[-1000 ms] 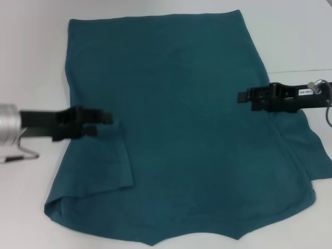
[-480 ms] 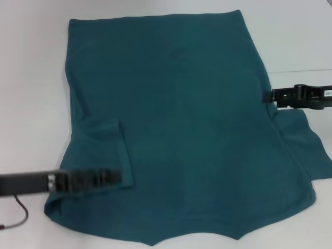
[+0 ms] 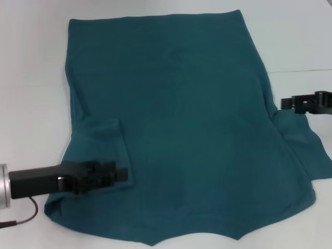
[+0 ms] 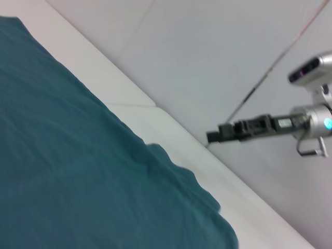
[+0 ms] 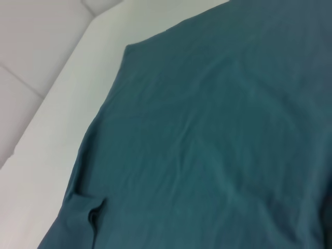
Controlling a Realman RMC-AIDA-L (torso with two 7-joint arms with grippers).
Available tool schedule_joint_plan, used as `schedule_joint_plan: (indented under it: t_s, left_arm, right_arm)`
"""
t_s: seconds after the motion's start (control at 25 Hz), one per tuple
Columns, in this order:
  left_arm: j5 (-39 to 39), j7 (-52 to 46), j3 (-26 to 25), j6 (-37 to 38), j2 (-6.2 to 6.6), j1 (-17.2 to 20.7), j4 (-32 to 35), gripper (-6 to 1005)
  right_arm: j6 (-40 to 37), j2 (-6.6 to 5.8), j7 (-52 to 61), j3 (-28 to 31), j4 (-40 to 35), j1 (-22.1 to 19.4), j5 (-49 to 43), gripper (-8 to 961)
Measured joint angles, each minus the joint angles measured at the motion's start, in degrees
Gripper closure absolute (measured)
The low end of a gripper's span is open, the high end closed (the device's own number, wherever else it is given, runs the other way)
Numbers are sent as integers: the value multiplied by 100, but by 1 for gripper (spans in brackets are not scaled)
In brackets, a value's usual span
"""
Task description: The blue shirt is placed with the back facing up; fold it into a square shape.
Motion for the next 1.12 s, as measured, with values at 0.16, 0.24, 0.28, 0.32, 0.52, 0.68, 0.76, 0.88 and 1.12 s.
schedule_joint_plan:
  t_s: [0.16,0.24,0.28,0.32,0.52,0.68,0.76,0.88,1.12]
  left_arm:
    - [-195,-99,-66,-139,-1,24,-13,384]
    - [-244,-155,-79,-155,3,24,-10,384]
    - [-269,-223,-79,-189,15,7,-10,384]
    - [-269,-223,-79,-189,15,7,-10,384]
    - [-273,-277,-70,-250,8,-20,-16,384]
    - [-273,-328,-74,-305,-1,-17,-17,385]
    - [-273,-358,-72,-332,-3,-13,-17,385]
    - [-273,-363,-71,-356,-11,-11,-17,385]
    - [-273,-368,-73,-365,-25,-11,-17,385]
  right_arm:
    - [-282,-94,180,145,-53,-111,-179,286]
    - [-424,-117,434,275,-187,-133,-487,286]
    - [-461,-121,593,349,-280,-135,-705,286]
    - [-474,-124,743,416,-357,-135,-914,286]
    - [-163,-116,1225,686,-464,-141,-1620,285]
    - [203,-85,1367,698,-395,-182,-1731,285]
    - [315,-75,1371,699,-338,-184,-1749,285]
    - [511,-27,1365,684,-238,-176,-1754,286]
    - [936,19,1316,561,110,-83,-1764,286]
